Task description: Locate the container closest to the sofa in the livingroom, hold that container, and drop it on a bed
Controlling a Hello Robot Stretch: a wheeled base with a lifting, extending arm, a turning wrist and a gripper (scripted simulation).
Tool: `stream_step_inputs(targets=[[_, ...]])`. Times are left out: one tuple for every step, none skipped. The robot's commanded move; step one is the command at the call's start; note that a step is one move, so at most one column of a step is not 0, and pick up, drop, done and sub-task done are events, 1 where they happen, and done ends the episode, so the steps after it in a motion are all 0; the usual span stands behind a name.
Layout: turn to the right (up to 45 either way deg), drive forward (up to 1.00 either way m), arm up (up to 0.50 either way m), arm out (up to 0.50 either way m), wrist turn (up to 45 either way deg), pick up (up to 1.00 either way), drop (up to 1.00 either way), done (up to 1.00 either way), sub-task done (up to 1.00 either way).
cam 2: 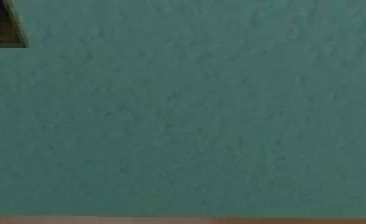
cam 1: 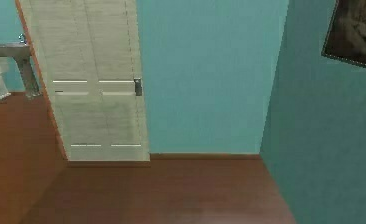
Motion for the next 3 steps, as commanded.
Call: stream_step_inputs(targets=[[0.0,0.45,0.0,0.0,0.0,0.0,0.0,0.0,0.0],[-45.0,0.0,0.0,0.0,0.0,0.0,0.0,0.0,0.0],[-30.0,0.0,0.0,0.0,0.0,0.0,0.0,0.0,0.0]])
